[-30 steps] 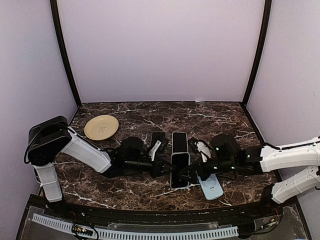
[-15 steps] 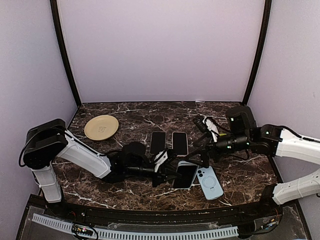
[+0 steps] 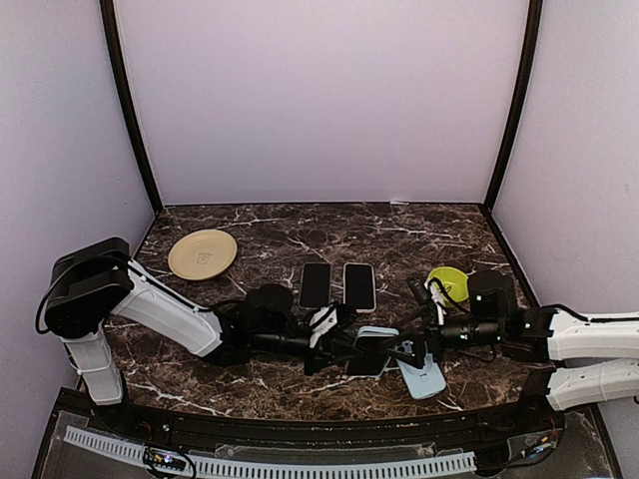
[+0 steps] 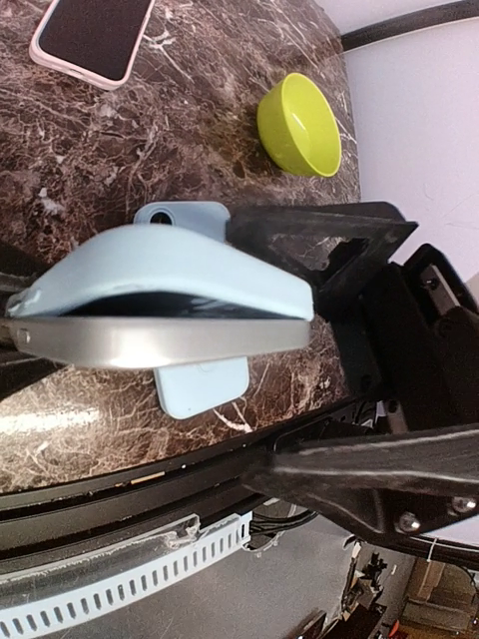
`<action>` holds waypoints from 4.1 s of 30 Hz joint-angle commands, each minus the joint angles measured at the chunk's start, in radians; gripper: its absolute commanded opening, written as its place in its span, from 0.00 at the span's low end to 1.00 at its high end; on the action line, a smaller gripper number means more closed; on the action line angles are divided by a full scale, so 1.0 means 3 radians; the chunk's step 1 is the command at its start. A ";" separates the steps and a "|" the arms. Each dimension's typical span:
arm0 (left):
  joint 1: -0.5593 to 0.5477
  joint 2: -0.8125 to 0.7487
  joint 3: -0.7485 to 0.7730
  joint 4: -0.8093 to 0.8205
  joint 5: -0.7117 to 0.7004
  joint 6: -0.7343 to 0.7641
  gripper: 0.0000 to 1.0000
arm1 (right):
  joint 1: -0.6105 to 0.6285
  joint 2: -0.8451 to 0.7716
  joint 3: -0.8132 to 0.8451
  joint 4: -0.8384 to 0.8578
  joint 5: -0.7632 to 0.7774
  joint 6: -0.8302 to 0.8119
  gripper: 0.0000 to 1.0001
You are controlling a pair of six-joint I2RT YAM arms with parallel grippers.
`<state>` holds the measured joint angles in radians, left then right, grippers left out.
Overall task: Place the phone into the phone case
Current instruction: Pick up the phone with the phone case from the center of the board, then pick up the phone with the phone case at the center of the board, then pass from the right arm to the left, then press the top left corner of the phone case.
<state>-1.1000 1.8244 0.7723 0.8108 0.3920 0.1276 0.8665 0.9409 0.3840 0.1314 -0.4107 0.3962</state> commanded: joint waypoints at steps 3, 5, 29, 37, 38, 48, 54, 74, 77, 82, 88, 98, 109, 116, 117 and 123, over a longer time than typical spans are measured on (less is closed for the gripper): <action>-0.0010 -0.0040 0.0055 -0.0318 0.0047 0.0017 0.00 | -0.0010 0.0345 -0.0274 0.1425 -0.0317 -0.0006 0.81; -0.0010 -0.0038 0.0053 -0.0302 0.0044 0.0029 0.00 | -0.0009 0.0458 -0.0347 0.1644 -0.0319 -0.0006 0.71; -0.0010 0.0194 0.0469 -0.0500 0.0206 0.0449 0.19 | -0.0010 0.1089 0.0097 0.1270 -0.0753 -0.0642 0.35; -0.0010 0.0270 0.0517 -0.0472 0.0239 0.0478 0.25 | -0.0010 0.0990 0.0180 0.1047 -0.0717 -0.0731 0.28; -0.0010 0.0273 0.0518 -0.0472 0.0243 0.0478 0.27 | -0.0010 0.0963 0.0201 0.0979 -0.0706 -0.0751 0.25; -0.0005 0.0262 0.0483 -0.0515 0.0177 0.0422 0.37 | -0.0010 0.0833 0.0394 0.0620 -0.0695 -0.0844 0.03; 0.0014 0.0006 0.0341 -0.0621 0.0249 0.0229 0.59 | -0.0010 0.0589 0.0605 0.0482 -0.0926 -0.0798 0.00; 0.0099 -0.1056 0.0044 -0.0547 0.0989 -0.0311 0.41 | 0.0107 0.0506 0.1318 0.0391 -0.1417 -0.0903 0.00; 0.0098 -0.0987 0.0124 -0.0666 0.0968 -0.0293 0.41 | 0.0126 0.0602 0.1366 0.0444 -0.1463 -0.0905 0.00; 0.0097 -0.1037 0.0051 -0.0553 0.0858 -0.0236 0.18 | 0.0144 0.0695 0.1432 0.0435 -0.1488 -0.0961 0.00; 0.0092 -0.1047 0.0052 -0.0664 0.0806 -0.0177 0.06 | 0.0144 0.0737 0.1448 0.0276 -0.1410 -0.1056 0.00; 0.0092 -0.1056 -0.0164 -0.0570 0.0190 -0.0167 0.00 | 0.0139 0.0838 0.1502 -0.0415 -0.1090 -0.1283 0.66; 0.0087 -0.1161 -0.0226 -0.0857 -0.0219 0.0018 0.00 | 0.0486 0.1085 0.2129 -0.1365 -0.0072 -0.1863 0.70; 0.0087 -0.1219 -0.0248 -0.0910 -0.0280 0.0096 0.00 | 0.0509 0.1411 0.2424 -0.1898 -0.0141 -0.2110 0.57; 0.0087 -0.1222 -0.0250 -0.0916 -0.0282 0.0096 0.00 | 0.0512 0.1430 0.2438 -0.1924 -0.0177 -0.2132 0.56; 0.0082 -0.1250 -0.0268 -0.0915 -0.0269 0.0095 0.00 | 0.0501 0.1382 0.2357 -0.1827 -0.0165 -0.2117 0.38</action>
<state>-1.0748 1.5070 0.6903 0.4870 0.3168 0.1474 1.0145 1.3746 1.0866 -0.4198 -0.4576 -0.2279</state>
